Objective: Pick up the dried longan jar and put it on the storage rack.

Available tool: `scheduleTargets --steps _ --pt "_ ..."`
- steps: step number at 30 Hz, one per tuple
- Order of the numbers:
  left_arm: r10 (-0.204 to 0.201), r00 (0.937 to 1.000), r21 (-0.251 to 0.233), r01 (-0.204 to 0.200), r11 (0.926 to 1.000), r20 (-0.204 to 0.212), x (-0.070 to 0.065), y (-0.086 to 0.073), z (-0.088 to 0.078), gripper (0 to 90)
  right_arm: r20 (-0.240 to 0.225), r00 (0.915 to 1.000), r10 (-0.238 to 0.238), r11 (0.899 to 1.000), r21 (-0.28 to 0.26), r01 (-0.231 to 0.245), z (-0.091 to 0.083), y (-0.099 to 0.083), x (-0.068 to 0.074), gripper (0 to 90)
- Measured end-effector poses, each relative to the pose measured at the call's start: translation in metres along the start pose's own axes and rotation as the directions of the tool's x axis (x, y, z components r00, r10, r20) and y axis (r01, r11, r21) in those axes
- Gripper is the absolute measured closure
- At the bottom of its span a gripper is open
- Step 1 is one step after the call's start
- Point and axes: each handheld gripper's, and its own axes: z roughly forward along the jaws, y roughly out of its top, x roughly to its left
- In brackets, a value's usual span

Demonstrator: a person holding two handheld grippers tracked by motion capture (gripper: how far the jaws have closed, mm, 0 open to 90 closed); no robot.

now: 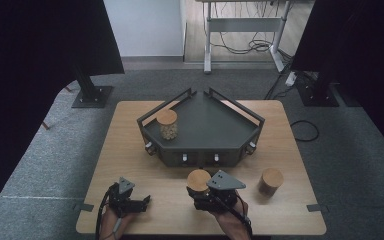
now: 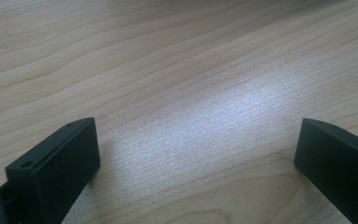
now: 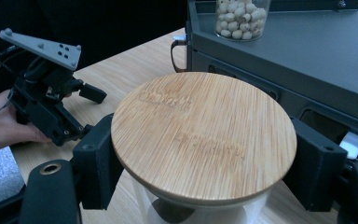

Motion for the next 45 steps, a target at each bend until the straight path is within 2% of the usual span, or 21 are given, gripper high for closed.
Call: scheduleTargets --steps 12,40,45 --pt "0.000 1.0000 0.000 0.000 1.0000 0.000 0.000 0.000 0.000 0.0 -0.011 0.9997 0.022 1.000 -0.005 -0.023 0.000 0.010 -0.008 23.2" --pt "0.001 1.0000 0.000 -0.001 1.0000 0.000 0.000 0.000 0.000 0.0 -0.006 0.9997 0.023 1.000 -0.010 -0.023 0.004 0.037 -0.023 23.3" --pt "0.001 1.0000 0.000 -0.001 1.0000 0.000 0.000 0.000 0.000 0.0 -0.004 0.9997 0.025 0.999 -0.023 -0.025 0.004 0.041 -0.026 23.4"
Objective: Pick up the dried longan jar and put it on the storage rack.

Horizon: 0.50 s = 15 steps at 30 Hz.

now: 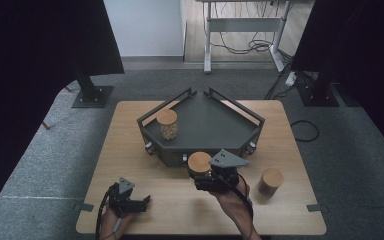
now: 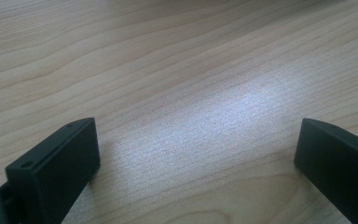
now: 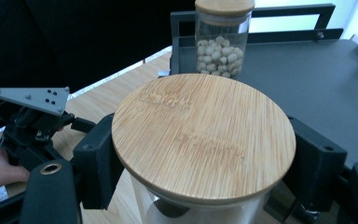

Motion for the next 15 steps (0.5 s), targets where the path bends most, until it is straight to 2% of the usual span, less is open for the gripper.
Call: scheduleTargets --steps 15 --pt "0.001 1.0000 0.001 -0.001 1.0000 0.000 0.000 0.000 0.000 0.0 0.018 0.9998 -0.006 1.000 -0.017 0.006 0.003 0.012 -0.004 23.4"
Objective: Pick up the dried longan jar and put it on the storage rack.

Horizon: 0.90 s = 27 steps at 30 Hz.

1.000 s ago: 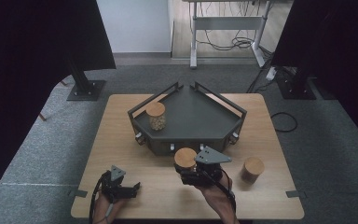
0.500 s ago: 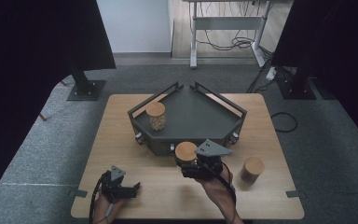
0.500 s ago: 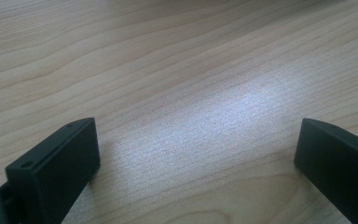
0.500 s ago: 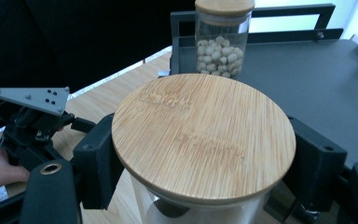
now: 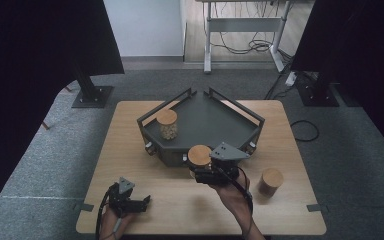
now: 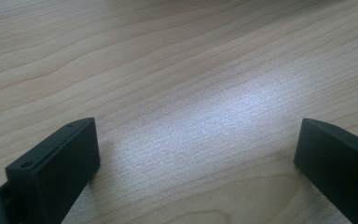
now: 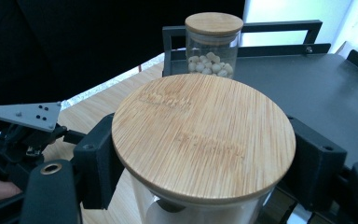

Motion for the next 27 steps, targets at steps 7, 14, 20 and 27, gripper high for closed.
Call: scheduleTargets --steps 7,14,20,27 --pt "0.000 1.0000 0.000 0.000 1.0000 0.000 0.000 0.000 0.000 0.0 0.012 0.9999 -0.004 1.000 -0.002 0.004 0.002 0.006 -0.002 23.4" --pt "-0.001 1.0000 0.000 0.001 1.0000 0.000 0.000 0.000 0.000 0.0 0.024 0.9997 -0.011 1.000 -0.008 0.012 0.005 0.012 -0.004 23.4" --pt "0.000 1.0000 0.000 0.000 1.0000 0.000 0.000 0.000 0.000 0.0 0.032 0.9994 -0.012 1.000 -0.016 0.013 0.007 0.018 -0.006 23.4" --pt "0.000 1.0000 0.000 0.000 1.0000 0.000 0.000 0.001 0.001 0.0 0.044 0.9990 -0.013 1.000 -0.021 0.014 0.011 0.023 -0.010 23.4"
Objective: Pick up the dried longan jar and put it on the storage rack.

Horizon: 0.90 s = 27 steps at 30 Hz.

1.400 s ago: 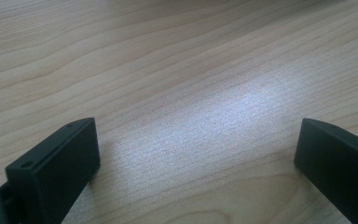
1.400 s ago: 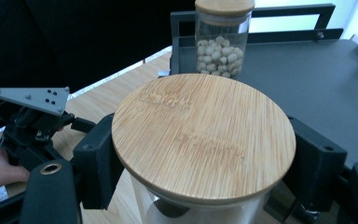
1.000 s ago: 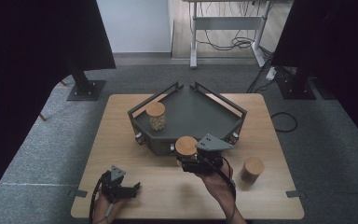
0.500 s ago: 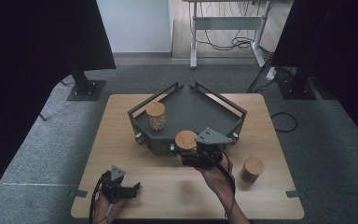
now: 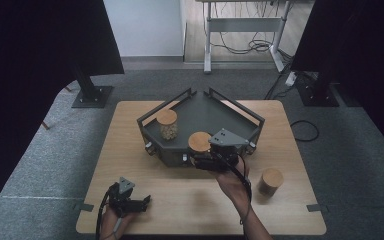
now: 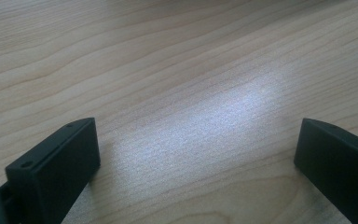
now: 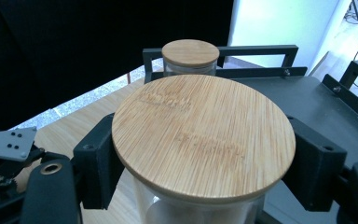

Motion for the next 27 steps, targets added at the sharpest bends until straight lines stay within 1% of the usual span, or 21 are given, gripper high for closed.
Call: scheduleTargets --steps 7,16,27 --pt "-0.001 1.0000 0.000 0.001 1.0000 0.000 0.000 0.000 0.000 0.0 0.009 0.9999 0.008 1.000 -0.003 -0.008 0.006 0.002 -0.004 23.4" --pt "-0.001 1.0000 -0.001 0.001 1.0000 0.000 0.000 0.000 0.000 0.0 0.021 0.9998 0.001 1.000 -0.003 -0.001 0.014 0.004 -0.007 23.4" --pt "-0.001 1.0000 0.000 0.001 1.0000 0.000 0.000 0.000 0.000 0.0 0.036 0.9994 -0.003 1.000 -0.005 0.003 0.023 0.011 -0.010 23.4"
